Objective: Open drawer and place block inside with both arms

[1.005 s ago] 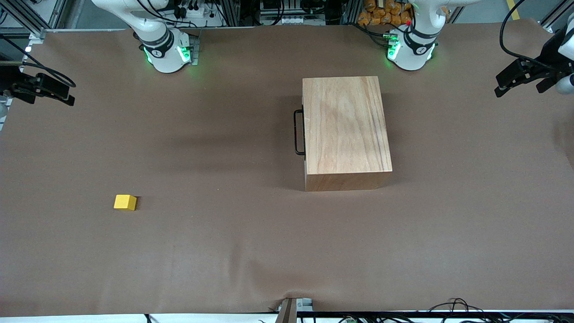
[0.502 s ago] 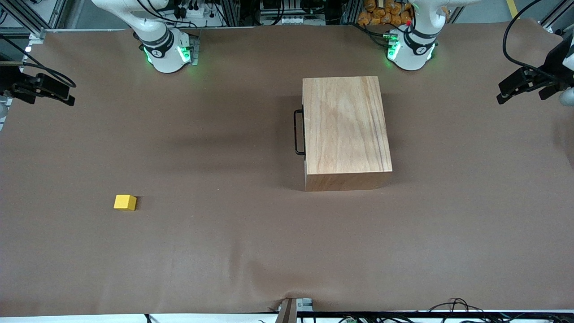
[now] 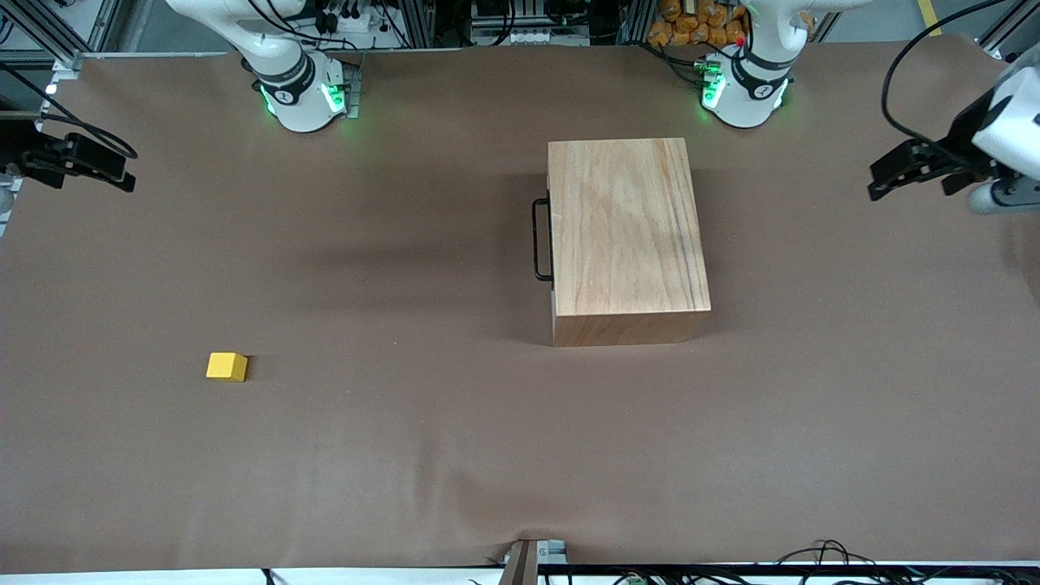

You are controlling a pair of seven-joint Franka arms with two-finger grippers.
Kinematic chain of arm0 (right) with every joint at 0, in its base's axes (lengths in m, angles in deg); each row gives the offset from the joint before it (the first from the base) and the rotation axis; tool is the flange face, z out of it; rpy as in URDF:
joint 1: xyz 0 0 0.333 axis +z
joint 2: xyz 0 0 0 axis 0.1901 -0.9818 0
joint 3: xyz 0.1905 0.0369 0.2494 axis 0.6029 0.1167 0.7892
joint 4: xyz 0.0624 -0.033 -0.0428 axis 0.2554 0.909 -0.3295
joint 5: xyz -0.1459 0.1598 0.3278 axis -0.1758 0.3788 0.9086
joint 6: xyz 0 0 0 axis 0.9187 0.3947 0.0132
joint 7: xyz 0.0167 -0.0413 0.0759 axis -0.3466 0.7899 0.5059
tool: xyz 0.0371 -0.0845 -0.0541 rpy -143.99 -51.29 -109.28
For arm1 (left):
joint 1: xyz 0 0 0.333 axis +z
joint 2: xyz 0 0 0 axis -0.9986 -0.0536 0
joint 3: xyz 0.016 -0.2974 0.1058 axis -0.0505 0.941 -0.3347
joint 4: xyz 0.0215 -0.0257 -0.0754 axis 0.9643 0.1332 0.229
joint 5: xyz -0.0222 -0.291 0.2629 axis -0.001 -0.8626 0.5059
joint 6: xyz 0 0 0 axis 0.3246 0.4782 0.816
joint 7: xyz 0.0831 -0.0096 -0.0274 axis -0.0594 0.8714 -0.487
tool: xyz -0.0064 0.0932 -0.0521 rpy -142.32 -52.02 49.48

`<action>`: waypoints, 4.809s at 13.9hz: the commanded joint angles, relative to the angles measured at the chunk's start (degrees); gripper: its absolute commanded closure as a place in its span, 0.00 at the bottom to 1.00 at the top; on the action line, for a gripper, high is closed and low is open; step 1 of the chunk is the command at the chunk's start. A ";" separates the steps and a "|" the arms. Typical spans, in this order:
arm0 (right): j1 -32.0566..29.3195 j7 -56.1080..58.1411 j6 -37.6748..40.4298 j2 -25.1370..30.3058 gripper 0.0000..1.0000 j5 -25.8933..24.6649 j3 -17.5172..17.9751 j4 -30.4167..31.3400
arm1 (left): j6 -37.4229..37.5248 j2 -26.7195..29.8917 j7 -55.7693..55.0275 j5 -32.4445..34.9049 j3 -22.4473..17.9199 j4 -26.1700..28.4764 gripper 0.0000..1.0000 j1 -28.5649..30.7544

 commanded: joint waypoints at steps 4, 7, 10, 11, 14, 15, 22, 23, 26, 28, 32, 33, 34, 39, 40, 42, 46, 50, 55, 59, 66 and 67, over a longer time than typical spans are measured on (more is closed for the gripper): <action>-0.09 -0.30 0.29 -0.14 0.00 -0.12 0.01 -0.37 | 2.27 -16.33 -30.36 -0.05 4.03 -14.12 0.00 -16.13; -0.09 -0.30 0.29 -0.14 0.00 -0.12 0.01 -0.37 | -2.81 -24.33 -40.46 1.35 2.36 -18.96 0.00 -26.16; -0.09 -0.30 0.29 -0.14 0.00 -0.12 0.01 -0.37 | -8.88 -29.70 -44.81 1.45 -0.71 -22.65 0.00 -34.42; -0.09 -0.39 0.37 -0.14 0.00 -0.12 0.01 -0.37 | -11.07 -31.02 -44.98 1.45 -2.55 -23.01 0.00 -37.67; -0.18 -0.30 0.38 -0.14 0.00 -0.12 -0.08 -0.37 | -16.62 -35.68 -45.33 1.45 -10.98 -23.80 0.00 -48.22; -0.18 -0.30 0.38 -0.14 0.00 -0.12 0.01 -0.37 | -18.03 -37.26 -45.42 1.45 -12.75 -23.89 0.00 -50.77; -0.27 -0.30 0.20 -0.14 0.00 -0.12 -0.08 -0.37 | -15.32 -42.45 -46.13 5.91 -19.18 -23.10 0.00 -60.29; -0.27 -0.30 0.20 -0.14 0.00 -0.12 -0.08 -0.37 | -14.18 -43.85 -45.95 6.45 -18.92 -23.01 0.00 -60.55; -0.27 -0.30 0.20 -0.14 0.00 -0.12 -0.17 -0.37 | -10.85 -46.41 -44.38 6.98 -18.92 -22.93 0.00 -61.17; -0.27 -0.30 0.29 -0.14 0.00 -0.12 -0.08 -0.37 | -9.69 -46.76 -43.32 7.07 -18.83 -22.93 0.00 -61.08; -0.27 -0.30 0.29 -0.14 0.00 -0.12 -0.08 -0.37 | -10.13 -47.73 -43.58 6.73 -18.74 -23.19 0.06 -61.17; -0.27 -0.30 0.29 -0.14 0.00 -0.12 -0.08 -0.37 | -10.39 -47.82 -43.58 6.64 -18.65 -23.28 0.10 -61.17; -0.27 -0.30 0.29 -0.14 0.00 -0.12 -0.08 -0.37 | -10.48 -47.82 -43.58 6.64 -18.65 -23.45 0.15 -61.17; -0.27 -0.30 0.38 -0.14 0.00 -0.12 -0.08 -0.37 | -11.71 -47.82 -44.02 6.72 -17.86 -23.37 0.17 -61.26; -0.27 -0.30 0.38 -0.14 0.00 -0.12 -0.08 -0.37 | -11.71 -48.08 -44.02 6.72 -17.86 -23.28 0.17 -61.26; -0.27 -0.30 0.38 -0.14 0.00 -0.12 -0.08 -0.37 | -11.89 -48.79 -44.02 6.72 -17.86 -23.37 0.17 -61.26; -0.27 -0.30 0.46 -0.14 0.00 -0.12 -0.08 -0.37 | -11.89 -49.32 -44.10 6.72 -17.86 -23.45 0.57 -61.96; -0.53 -1.00 1.25 -0.92 0.00 -0.21 -0.26 -0.37 | -13.20 -48.96 -45.15 6.72 -17.95 -23.63 0.50 -61.96; -0.09 -0.83 1.08 -4.16 0.00 -0.82 -0.26 -0.89 | -17.24 -48.96 -46.21 6.72 -17.86 -23.63 0.25 -61.96; 0.26 -0.83 2.21 -8.30 0.00 -0.74 -0.17 -0.80 | -20.23 -48.96 -46.21 6.72 -17.86 -23.63 0.12 -61.96; -0.44 -0.56 -1.72 -15.86 0.00 -4.34 -0.26 -1.68 | -23.92 -48.96 -48.58 6.64 -17.77 -23.54 0.00 -62.05; -0.79 -1.00 -2.60 -18.57 0.00 -4.78 -0.34 -1.25 | -24.62 -48.96 -48.67 6.64 -17.60 -23.54 0.00 -62.05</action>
